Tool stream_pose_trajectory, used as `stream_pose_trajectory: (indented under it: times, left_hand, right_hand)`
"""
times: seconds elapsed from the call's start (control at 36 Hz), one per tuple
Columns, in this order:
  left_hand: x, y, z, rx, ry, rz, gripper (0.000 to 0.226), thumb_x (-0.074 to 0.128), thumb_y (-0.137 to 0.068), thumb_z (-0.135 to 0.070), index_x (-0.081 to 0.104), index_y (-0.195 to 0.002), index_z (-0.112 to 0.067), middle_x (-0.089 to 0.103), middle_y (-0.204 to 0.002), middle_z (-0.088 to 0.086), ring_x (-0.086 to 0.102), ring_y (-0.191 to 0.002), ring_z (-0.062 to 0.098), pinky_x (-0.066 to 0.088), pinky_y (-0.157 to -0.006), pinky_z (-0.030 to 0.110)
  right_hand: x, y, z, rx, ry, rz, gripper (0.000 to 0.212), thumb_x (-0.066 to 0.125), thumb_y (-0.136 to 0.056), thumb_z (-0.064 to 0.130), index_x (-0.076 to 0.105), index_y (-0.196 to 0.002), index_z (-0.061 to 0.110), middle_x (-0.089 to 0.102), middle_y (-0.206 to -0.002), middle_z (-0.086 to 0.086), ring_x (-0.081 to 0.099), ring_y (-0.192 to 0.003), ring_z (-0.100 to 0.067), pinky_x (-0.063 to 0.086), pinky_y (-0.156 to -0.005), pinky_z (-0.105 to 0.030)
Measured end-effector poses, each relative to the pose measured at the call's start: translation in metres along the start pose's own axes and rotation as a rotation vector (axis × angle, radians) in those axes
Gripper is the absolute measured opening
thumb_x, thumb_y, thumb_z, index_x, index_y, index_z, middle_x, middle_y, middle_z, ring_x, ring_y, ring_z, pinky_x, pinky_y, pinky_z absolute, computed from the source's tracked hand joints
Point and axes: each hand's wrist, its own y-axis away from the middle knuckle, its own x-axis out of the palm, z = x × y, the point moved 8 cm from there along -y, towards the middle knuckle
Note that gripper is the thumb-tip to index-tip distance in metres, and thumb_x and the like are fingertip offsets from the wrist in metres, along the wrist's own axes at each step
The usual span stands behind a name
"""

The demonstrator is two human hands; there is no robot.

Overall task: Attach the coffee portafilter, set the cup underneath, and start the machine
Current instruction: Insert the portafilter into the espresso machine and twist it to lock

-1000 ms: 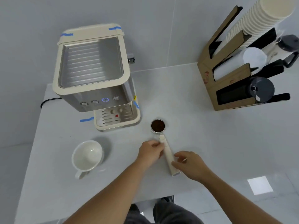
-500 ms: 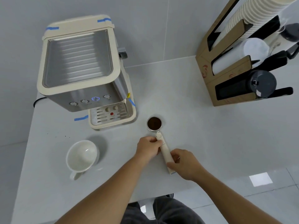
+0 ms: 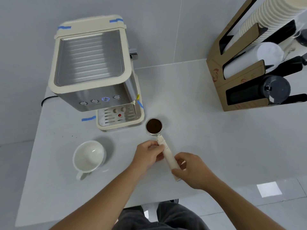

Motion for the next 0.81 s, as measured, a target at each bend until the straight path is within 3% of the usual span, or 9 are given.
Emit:
stream_pose_trajectory:
  times: [0.14, 0.36, 0.58, 0.69, 0.81]
  left_hand:
    - [-0.018, 0.015, -0.006, 0.036, 0.071, -0.039, 0.017, 0.072, -0.083, -0.006, 0.070, -0.097, 0.003, 0.074, -0.092, 0.017, 0.074, -0.087, 0.026, 0.062, -0.079, 0.035]
    - [-0.054, 0.033, -0.013, 0.064, 0.148, -0.093, 0.015, 0.071, -0.083, -0.004, 0.069, -0.096, 0.001, 0.076, -0.085, 0.013, 0.074, -0.079, 0.021, 0.061, -0.073, 0.029]
    - [-0.091, 0.046, -0.023, 0.109, 0.183, -0.128, 0.014, 0.070, -0.084, -0.002, 0.067, -0.097, 0.002, 0.076, -0.086, 0.015, 0.074, -0.073, 0.017, 0.059, -0.067, 0.025]
    - [-0.108, 0.050, -0.029, 0.121, 0.186, -0.135, 0.013, 0.071, -0.084, -0.001, 0.067, -0.096, 0.001, 0.075, -0.083, 0.016, 0.074, -0.071, 0.018, 0.058, -0.066, 0.025]
    - [-0.122, 0.052, -0.032, 0.121, 0.188, -0.143, 0.008, 0.072, -0.083, -0.001, 0.068, -0.090, -0.003, 0.074, -0.079, 0.014, 0.073, -0.069, 0.017, 0.058, -0.065, 0.025]
  right_hand:
    - [0.005, 0.004, 0.020, -0.043, -0.005, 0.025, 0.034, 0.067, -0.085, 0.039, 0.060, -0.115, 0.023, 0.063, -0.104, 0.007, 0.065, -0.086, -0.012, 0.054, -0.075, -0.020]
    - [0.020, 0.002, 0.050, -0.072, -0.036, 0.124, 0.032, 0.068, -0.085, 0.040, 0.055, -0.112, 0.031, 0.060, -0.108, 0.012, 0.064, -0.088, -0.010, 0.049, -0.066, -0.013]
    - [0.041, -0.005, 0.086, -0.084, -0.141, 0.279, 0.053, 0.073, -0.080, 0.039, 0.054, -0.129, 0.033, 0.060, -0.109, 0.012, 0.066, -0.088, -0.010, 0.052, -0.072, -0.019]
    - [0.052, -0.006, 0.106, -0.087, -0.239, 0.334, 0.046, 0.072, -0.081, 0.031, 0.061, -0.125, 0.029, 0.066, -0.109, 0.006, 0.068, -0.078, -0.006, 0.051, -0.065, -0.015]
    - [0.063, -0.010, 0.116, -0.045, -0.322, 0.353, 0.036, 0.069, -0.082, 0.030, 0.066, -0.118, 0.028, 0.071, -0.102, 0.008, 0.068, -0.085, -0.010, 0.056, -0.079, -0.031]
